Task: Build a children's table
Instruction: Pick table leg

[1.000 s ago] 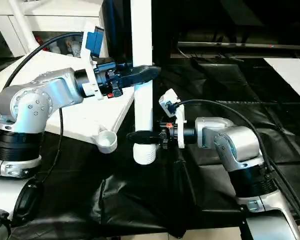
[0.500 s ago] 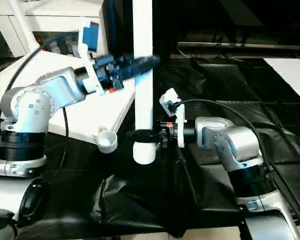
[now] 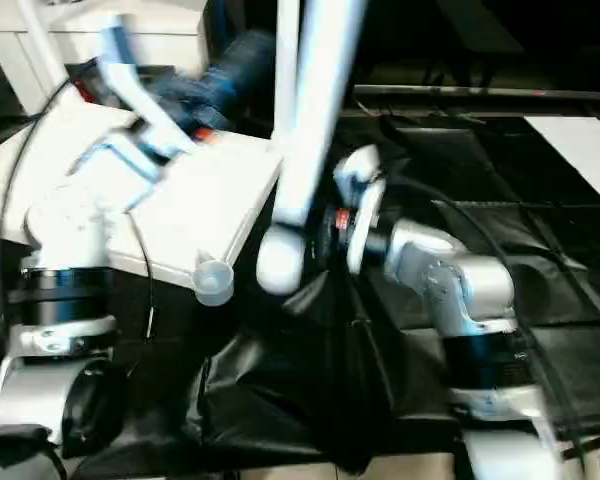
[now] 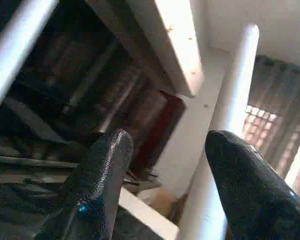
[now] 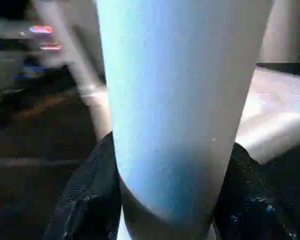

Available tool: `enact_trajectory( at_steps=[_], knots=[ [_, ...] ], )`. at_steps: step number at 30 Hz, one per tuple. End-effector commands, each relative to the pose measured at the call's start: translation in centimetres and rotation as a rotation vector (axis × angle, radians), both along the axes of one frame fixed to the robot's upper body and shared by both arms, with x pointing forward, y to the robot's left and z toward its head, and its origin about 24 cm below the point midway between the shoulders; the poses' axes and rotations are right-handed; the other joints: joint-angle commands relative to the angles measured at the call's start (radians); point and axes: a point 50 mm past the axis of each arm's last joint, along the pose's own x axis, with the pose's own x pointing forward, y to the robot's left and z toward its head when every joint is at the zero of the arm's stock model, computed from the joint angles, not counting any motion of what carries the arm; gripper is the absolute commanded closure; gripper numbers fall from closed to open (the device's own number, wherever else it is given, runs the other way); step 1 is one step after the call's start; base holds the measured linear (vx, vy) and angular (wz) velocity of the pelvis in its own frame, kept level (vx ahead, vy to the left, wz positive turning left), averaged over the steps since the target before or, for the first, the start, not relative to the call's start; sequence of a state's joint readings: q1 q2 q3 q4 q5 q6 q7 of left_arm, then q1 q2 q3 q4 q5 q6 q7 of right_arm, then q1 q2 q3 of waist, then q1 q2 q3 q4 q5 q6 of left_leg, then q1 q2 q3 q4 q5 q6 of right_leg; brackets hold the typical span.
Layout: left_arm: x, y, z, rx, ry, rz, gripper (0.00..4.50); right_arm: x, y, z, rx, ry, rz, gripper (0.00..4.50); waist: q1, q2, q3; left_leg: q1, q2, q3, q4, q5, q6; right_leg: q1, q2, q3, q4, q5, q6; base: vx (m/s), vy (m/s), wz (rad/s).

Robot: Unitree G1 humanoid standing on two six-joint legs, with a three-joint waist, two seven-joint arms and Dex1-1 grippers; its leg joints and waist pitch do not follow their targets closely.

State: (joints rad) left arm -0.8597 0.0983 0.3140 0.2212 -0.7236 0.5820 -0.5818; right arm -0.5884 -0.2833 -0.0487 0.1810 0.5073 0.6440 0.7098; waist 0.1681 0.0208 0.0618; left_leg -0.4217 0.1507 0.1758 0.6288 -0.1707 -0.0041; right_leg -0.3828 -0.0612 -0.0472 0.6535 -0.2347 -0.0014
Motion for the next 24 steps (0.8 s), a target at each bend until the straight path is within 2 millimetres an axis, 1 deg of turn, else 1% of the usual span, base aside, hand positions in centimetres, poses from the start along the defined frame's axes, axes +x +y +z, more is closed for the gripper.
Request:
enact_trajectory(
  at_steps=[1,2,3,4,5,6,7,8,9,10,11,12,13,14,15,16,17,18,19,21,24],
  knots=[
    [0.1,0.4,-0.8,0.077,0.004,0.024,1.65,0.6,-0.9,0.6,-0.018,-0.051,-0.089,2.59,-0.008,0.006,-0.087,0.046,0.080,-0.036,-0.074,-0.116,-0.036,0.035,-0.096,0.042,-0.064,0.049,-0.229,0.000,0.000,0.00],
    [0.1,0.8,-2.1,0.298,-0.033,0.052,1.65,0.6,-1.4,0.3,-0.041,-0.057,-0.122,2.59,-0.008,0.004,-0.087,0.046,0.079,-0.037,-0.076,-0.118,-0.035,0.036,-0.097,0.043,-0.067,0.046,-0.221,0.000,0.000,0.00],
    [0.0,1.3,-3.6,0.509,-0.061,0.070,1.65,0.5,-1.8,0.0,-0.062,-0.053,-0.143,2.59,-0.008,0.002,-0.085,0.045,0.082,-0.041,-0.082,-0.123,-0.026,0.035,-0.096,0.046,-0.074,0.016,-0.175,0.000,0.000,0.00],
    [0.0,1.8,-4.8,0.689,-0.101,0.093,1.65,0.4,-2.1,-0.4,-0.095,-0.051,-0.154,2.59,-0.012,0.005,-0.087,0.048,0.081,-0.036,-0.082,-0.121,-0.036,0.034,-0.095,0.047,-0.067,0.019,-0.158,0.000,0.000,0.00],
    [-0.1,3.0,-7.2,1.017,-0.158,0.095,1.65,0.1,-2.4,-1.1,-0.148,-0.045,-0.161,2.59,-0.008,0.004,-0.085,0.045,0.081,-0.042,-0.083,-0.118,-0.030,0.034,-0.096,0.047,-0.077,0.007,-0.138,0.000,0.000,0.00],
    [-0.2,3.1,-7.6,1.060,-0.165,0.091,1.65,0.0,-2.5,-1.2,-0.155,-0.044,-0.161,2.59,-0.007,0.011,-0.086,0.050,0.085,-0.043,-0.089,-0.136,-0.040,0.030,-0.092,0.050,-0.076,-0.022,-0.090,0.000,0.000,0.00],
    [-0.3,4.1,-9.0,1.222,-0.179,0.070,1.65,-0.1,-2.6,-1.7,-0.181,-0.041,-0.165,2.59,-0.009,0.013,-0.087,0.052,0.083,-0.043,-0.091,-0.143,-0.060,0.029,-0.093,0.049,-0.077,-0.016,-0.088,0.000,0.000,0.00],
    [-0.3,4.1,-9.0,1.222,-0.179,0.070,1.65,-0.1,-2.6,-1.7,-0.181,-0.041,-0.165,2.59,-0.015,0.012,-0.088,0.051,0.082,-0.040,-0.091,-0.141,-0.071,0.030,-0.092,0.048,-0.071,0.004,-0.095,0.000,0.000,0.00],
    [-0.5,5.1,-10.0,1.300,-0.163,0.030,1.65,-0.3,-2.6,-2.0,-0.188,-0.038,-0.165,2.59,-0.013,0.016,-0.089,0.053,0.083,-0.041,-0.091,-0.144,-0.084,0.027,-0.094,0.045,-0.070,0.033,-0.123,0.000,0.000,0.00],
    [-0.6,6.0,-10.6,1.341,-0.138,0.001,1.65,-0.4,-2.6,-2.3,-0.195,-0.037,-0.169,2.59,-0.017,0.018,-0.090,0.053,0.082,-0.039,-0.091,-0.155,-0.094,0.027,-0.094,0.043,-0.062,0.058,-0.155,0.000,0.000,0.00],
    [-1.0,7.2,-11.2,1.394,-0.102,-0.053,1.65,-0.5,-2.7,-2.6,-0.209,-0.039,-0.177,2.59,-0.014,0.018,-0.089,0.055,0.083,-0.040,-0.092,-0.166,-0.094,0.023,-0.097,0.043,-0.067,0.051,-0.165,0.000,0.000,0.00],
    [-1.2,8.0,-11.5,1.427,-0.076,-0.089,1.65,-0.5,-2.7,-2.8,-0.215,-0.039,-0.182,2.59,-0.021,0.016,-0.087,0.050,0.080,-0.037,-0.094,-0.185,-0.098,0.025,-0.095,0.044,-0.062,0.045,-0.183,0.000,0.000,0.00],
    [-1.5,9.3,-11.7,1.489,-0.037,-0.138,1.65,-0.6,-2.8,-3.0,-0.216,-0.041,-0.187,2.59,-0.025,0.022,-0.084,0.053,0.080,-0.037,-0.096,-0.219,-0.104,0.022,-0.097,0.044,-0.065,0.018,-0.195,0.000,0.000,0.00],
    [-1.5,9.3,-11.7,1.489,-0.037,-0.138,1.65,-0.6,-2.8,-3.0,-0.216,-0.041,-0.187,2.59,-0.028,0.021,-0.082,0.053,0.079,-0.037,-0.098,-0.235,-0.105,0.022,-0.097,0.045,-0.067,0.001,-0.199,0.000,0.000,0.00],
    [-1.6,9.8,-11.8,1.516,-0.022,-0.169,1.65,-0.6,-2.8,-3.0,-0.214,-0.043,-0.188,2.59,-0.030,0.023,-0.081,0.056,0.079,-0.037,-0.099,-0.261,-0.109,0.021,-0.099,0.046,-0.069,-0.029,-0.207,0.000,0.000,0.00],
    [-1.6,10.0,-11.9,1.527,-0.019,-0.181,1.65,-0.6,-2.8,-3.0,-0.214,-0.043,-0.188,2.59,-0.032,0.023,-0.080,0.057,0.079,-0.036,-0.100,-0.270,-0.110,0.021,-0.100,0.047,-0.070,-0.038,-0.212,0.000,0.000,0.00],
    [-1.6,10.6,-12.1,1.563,-0.002,-0.206,1.65,-0.7,-2.7,-3.1,-0.216,-0.045,-0.187,2.59,-0.030,0.024,-0.079,0.058,0.082,-0.037,-0.100,-0.280,-0.112,0.018,-0.103,0.047,-0.071,-0.051,-0.219,0.000,0.000,0.00],
    [-1.6,11.0,-12.2,1.588,0.015,-0.233,1.65,-0.7,-2.7,-3.1,-0.217,-0.045,-0.186,2.59,-0.031,0.025,-0.078,0.059,0.081,-0.036,-0.101,-0.299,-0.114,0.017,-0.103,0.049,-0.075,-0.074,-0.219,0.000,0.000,0.00],
    [-1.5,11.3,-12.4,1.610,0.027,-0.242,1.65,-0.7,-2.7,-3.1,-0.219,-0.046,-0.184,2.59,-0.031,0.027,-0.078,0.061,0.084,-0.038,-0.103,-0.313,-0.123,0.016,-0.105,0.049,-0.074,-0.086,-0.219,0.000,0.000,0.00],
    [-1.5,11.6,-12.5,1.634,0.035,-0.258,1.65,-0.8,-2.7,-3.2,-0.221,-0.048,-0.182,2.59,-0.032,0.025,-0.077,0.059,0.085,-0.040,-0.105,-0.322,-0.127,0.017,-0.107,0.049,-0.073,-0.087,-0.222,0.000,0.000,0.00],
    [-1.2,11.4,-12.6,1.652,0.022,-0.263,1.65,-0.8,-2.7,-3.2,-0.224,-0.050,-0.179,2.59,-0.030,0.024,-0.078,0.061,0.086,-0.040,-0.103,-0.333,-0.124,0.016,-0.112,0.050,-0.075,-0.099,-0.228,0.000,0.000,0.00]
  ],
)
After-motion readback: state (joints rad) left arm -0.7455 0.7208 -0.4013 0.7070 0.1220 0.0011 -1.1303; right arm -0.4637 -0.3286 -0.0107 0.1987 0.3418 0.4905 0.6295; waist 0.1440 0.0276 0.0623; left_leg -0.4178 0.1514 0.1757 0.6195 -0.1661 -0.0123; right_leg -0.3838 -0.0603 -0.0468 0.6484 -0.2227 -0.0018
